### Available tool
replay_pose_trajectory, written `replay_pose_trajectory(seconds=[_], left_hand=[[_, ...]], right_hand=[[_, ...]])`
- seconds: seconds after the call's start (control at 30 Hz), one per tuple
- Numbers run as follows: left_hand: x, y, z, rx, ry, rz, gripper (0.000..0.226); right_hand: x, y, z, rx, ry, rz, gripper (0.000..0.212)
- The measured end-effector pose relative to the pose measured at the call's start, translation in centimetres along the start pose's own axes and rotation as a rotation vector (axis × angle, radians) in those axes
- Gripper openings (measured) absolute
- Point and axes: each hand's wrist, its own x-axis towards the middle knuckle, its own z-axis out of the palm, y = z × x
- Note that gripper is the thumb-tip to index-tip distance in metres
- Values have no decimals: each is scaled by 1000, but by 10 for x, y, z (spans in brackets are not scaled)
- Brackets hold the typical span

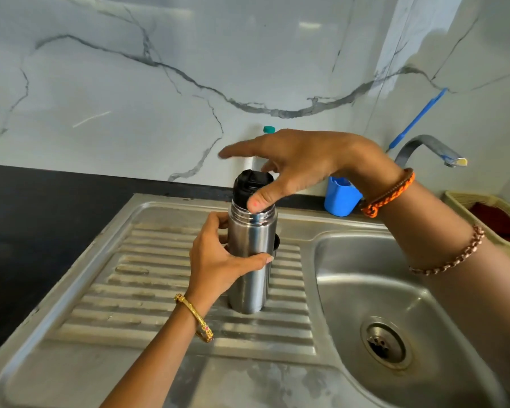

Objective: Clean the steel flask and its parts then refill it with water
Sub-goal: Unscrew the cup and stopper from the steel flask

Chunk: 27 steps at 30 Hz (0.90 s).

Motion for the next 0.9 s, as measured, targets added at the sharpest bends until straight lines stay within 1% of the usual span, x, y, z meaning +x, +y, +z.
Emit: replay_pose_trajectory(seconds=[0.07,0.1,0.13,0.17,0.2,0.23,0.3,0.37,0.43,0.53,0.63,0.7,0.77,0.8,0.9], left_hand=[[-1,0,0,-3,-2,-1,67],[-1,0,0,-6,-2,-2,67],[-1,0,0,-9,-1,-4,68],[-1,0,0,-10,-1,-5,69],[0,1,0,-8,-3,-5,70],[0,2,0,-7,-7,-6,70],[0,1,-1,-6,-12,-10,69],[0,1,-1,-3,-17,-9,68],[0,0,-1,-5,-21,-3,67],[-1,2,-1,-13,-32,2,66],[0,2,-3,-19,-49,6,65],[0,2,-3,-20,-54,9,65],[-1,2,-2,-27,-50,15,65],[-1,2,-1,-31,-45,16,65],[-2,1,1,-43,-27,12,65]], right_hand=[[4,-7,6,-209,55,174,61],[7,-13,12,-333,95,221,63],[12,-18,19,-428,142,227,65],[17,-21,24,-469,193,207,64],[21,-21,27,-454,231,185,62],[23,-20,26,-409,232,179,58],[22,-14,19,-267,179,149,46],[21,-9,15,-246,120,71,37],[19,-6,9,-293,31,-36,42],[14,-4,-2,-280,-64,-168,54],[15,1,-11,-236,-10,-266,58],[12,8,-14,-203,49,-276,57],[3,22,-13,-69,122,-264,57],[-4,30,-8,64,174,-264,57],[-20,57,32,650,394,-315,55]])
